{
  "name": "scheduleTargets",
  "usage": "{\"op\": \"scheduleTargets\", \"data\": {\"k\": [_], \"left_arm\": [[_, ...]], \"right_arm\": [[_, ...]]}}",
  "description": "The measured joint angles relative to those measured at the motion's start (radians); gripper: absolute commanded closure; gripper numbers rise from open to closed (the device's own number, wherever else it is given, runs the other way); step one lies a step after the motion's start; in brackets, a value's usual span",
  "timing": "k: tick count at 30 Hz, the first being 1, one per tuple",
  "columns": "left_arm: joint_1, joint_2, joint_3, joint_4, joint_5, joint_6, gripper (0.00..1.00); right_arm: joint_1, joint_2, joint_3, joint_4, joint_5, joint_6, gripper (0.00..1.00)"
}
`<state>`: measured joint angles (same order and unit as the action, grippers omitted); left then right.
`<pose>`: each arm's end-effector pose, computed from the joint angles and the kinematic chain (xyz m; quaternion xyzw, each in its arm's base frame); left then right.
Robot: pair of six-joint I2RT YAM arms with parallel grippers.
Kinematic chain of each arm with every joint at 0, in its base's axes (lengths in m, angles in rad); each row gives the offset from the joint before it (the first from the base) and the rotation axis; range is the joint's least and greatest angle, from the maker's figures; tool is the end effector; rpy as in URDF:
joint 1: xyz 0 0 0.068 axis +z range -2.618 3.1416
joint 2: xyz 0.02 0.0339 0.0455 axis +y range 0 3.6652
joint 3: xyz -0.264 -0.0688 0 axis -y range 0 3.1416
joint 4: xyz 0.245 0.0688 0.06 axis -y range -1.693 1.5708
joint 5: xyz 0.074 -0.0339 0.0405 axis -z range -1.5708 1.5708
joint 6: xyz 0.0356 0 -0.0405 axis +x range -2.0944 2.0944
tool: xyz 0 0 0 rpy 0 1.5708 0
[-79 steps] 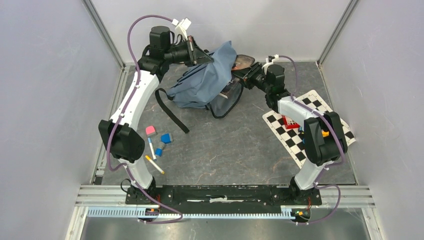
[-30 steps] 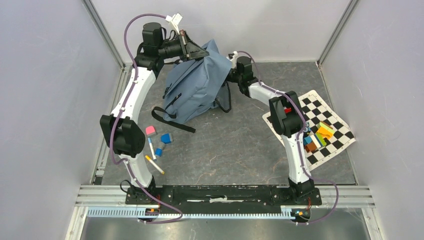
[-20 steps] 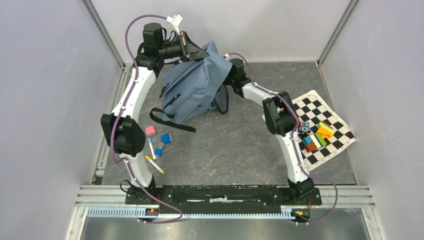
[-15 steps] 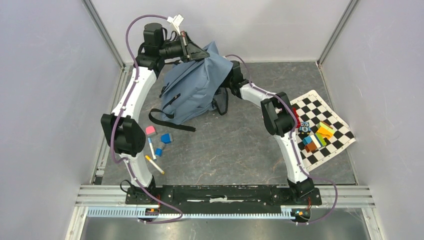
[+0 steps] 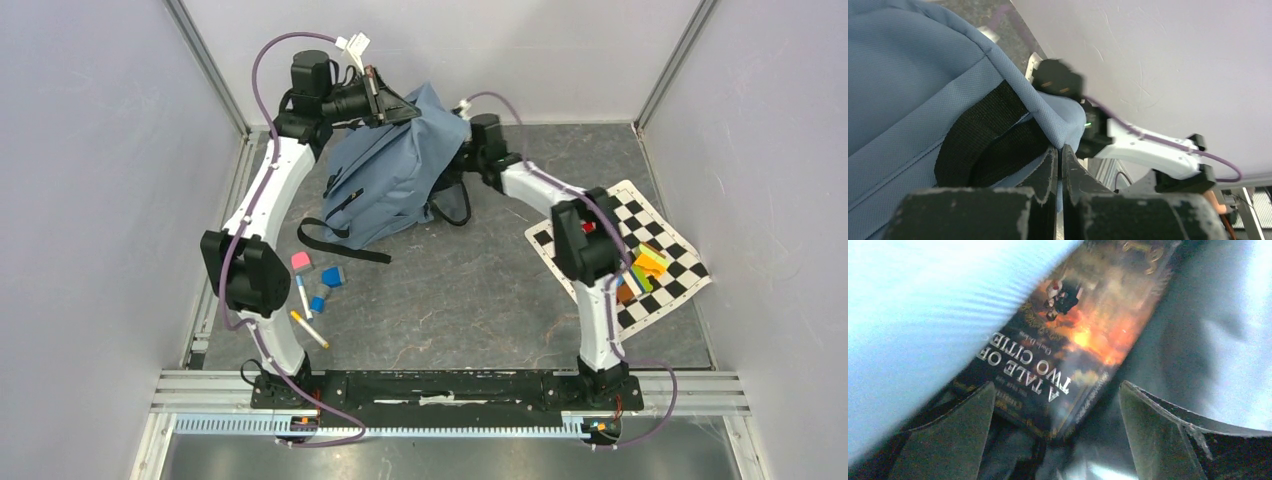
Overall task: Pack the student bag
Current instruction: Place the book in the student bag.
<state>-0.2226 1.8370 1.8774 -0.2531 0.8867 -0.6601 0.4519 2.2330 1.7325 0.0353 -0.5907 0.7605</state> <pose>0.4095 -0.1210 0.4177 0.1105 0.7447 -0.5442 0.3704 0.4579 0.2443 0.2103 -0.0259 0.8280 0.4898 0.2717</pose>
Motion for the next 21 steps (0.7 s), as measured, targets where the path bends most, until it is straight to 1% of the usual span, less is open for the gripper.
{"op": "scheduleTargets", "data": {"k": [7,10,14,17,19,21], "left_arm": [[-0.001,-0.061,-0.070,-0.003,-0.091,0.011,0.98],[-0.005,-0.085,-0.107,0.001,-0.131,0.010,0.98],[-0.007,-0.100,-0.147,0.002,-0.204,0.004,0.98],[-0.009,-0.100,-0.163,0.002,-0.259,-0.011,0.98],[-0.010,-0.100,-0.166,0.002,-0.291,-0.023,0.98],[-0.010,-0.100,-0.166,0.003,-0.313,-0.031,0.98]], "right_arm": [[-0.193,-0.357,-0.250,0.004,0.101,-0.150,0.02],[-0.238,-0.491,-0.383,0.017,0.150,-0.200,0.04],[-0.209,-0.639,-0.579,0.025,0.184,-0.266,0.12],[-0.167,-0.750,-0.724,0.040,0.195,-0.289,0.15],[-0.117,-0.824,-0.800,0.050,0.225,-0.295,0.20],[-0.058,-0.868,-0.830,0.065,0.254,-0.296,0.25]]}}
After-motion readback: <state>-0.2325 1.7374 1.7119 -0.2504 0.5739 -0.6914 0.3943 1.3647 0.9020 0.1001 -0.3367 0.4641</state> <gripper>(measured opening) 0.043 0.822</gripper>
